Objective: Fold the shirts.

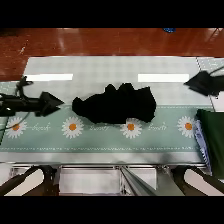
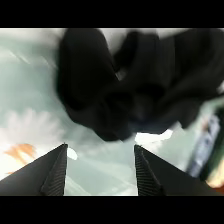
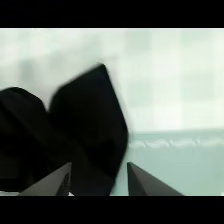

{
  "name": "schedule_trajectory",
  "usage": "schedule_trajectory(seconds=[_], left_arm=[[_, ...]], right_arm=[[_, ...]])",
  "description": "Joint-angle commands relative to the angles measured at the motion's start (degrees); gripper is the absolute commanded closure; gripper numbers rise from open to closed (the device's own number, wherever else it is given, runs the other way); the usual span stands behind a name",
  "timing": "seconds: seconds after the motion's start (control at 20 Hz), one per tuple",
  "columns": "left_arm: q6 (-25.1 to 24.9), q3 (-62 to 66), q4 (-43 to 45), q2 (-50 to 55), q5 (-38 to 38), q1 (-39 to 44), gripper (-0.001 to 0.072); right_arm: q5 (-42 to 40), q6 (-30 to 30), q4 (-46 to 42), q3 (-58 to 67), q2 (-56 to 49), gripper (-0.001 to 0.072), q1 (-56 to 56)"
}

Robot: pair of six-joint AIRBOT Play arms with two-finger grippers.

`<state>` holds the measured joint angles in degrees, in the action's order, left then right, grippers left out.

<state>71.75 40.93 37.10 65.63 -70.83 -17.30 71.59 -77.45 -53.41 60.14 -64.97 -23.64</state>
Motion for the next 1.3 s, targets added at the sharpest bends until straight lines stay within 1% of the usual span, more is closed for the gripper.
schedule_trajectory(seconds=[0.0,0.15,0.25,0.4,0.55,0.6,0.65,0.7,0.75,0.8,0.9,1.15,1.25], left_arm=[[-4.22,-10.16,-10.40,-0.11,4.87,9.64,0.0198],[-1.97,-8.61,-10.93,3.72,13.81,19.12,0.0198],[-0.96,-5.84,-11.96,7.50,16.96,22.64,0.0198],[-0.98,-0.46,-13.11,13.22,18.75,25.20,0.0198],[-0.52,4.72,-13.14,19.06,18.23,25.90,0.0202],[-0.57,6.43,-13.11,20.63,17.11,25.88,0.0275],[-0.70,7.85,-13.11,21.77,15.58,25.83,0.0527],[-2.60,9.33,-13.14,22.49,14.03,25.83,0.0686],[-4.22,10.60,-13.11,22.75,12.85,25.83,0.0688],[-4.63,11.74,-13.11,22.80,11.98,25.77,0.0688],[-4.68,13.60,-13.11,22.77,11.17,25.77,0.0688],[-4.66,15.06,-13.14,22.77,11.13,25.77,0.0688],[-4.66,15.06,-13.11,22.77,11.13,25.77,0.0688]], right_arm=[[-8.81,-1.01,-0.81,-20.59,8.66,0.0304,-2.62],[-9.27,0.22,-0.52,-28.39,9.92,0.0304,-2.62],[-8.52,1.03,-0.52,-30.16,9.90,0.0304,-2.62],[-7.19,1.60,-0.55,-31.23,9.90,0.0304,-2.62],[-6.62,1.68,0.24,-32.57,9.90,0.0304,-2.62],[-6.64,1.66,0.66,-32.81,9.90,0.0305,-2.60],[-6.71,1.68,1.38,-32.83,9.90,0.0304,-2.60],[-6.93,1.79,2.43,-32.83,9.90,0.0304,-2.60],[-7.43,2.23,3.67,-32.83,9.90,0.0305,-2.60],[-8.17,2.40,4.55,-32.83,9.88,0.0304,-2.60],[-8.94,3.23,7.67,-32.83,8.41,0.0304,-2.60],[-10.62,7.26,16.61,-32.81,-0.04,0.0305,-2.58],[-11.15,8.44,19.15,-32.57,-3.26,0.0305,-0.28]])
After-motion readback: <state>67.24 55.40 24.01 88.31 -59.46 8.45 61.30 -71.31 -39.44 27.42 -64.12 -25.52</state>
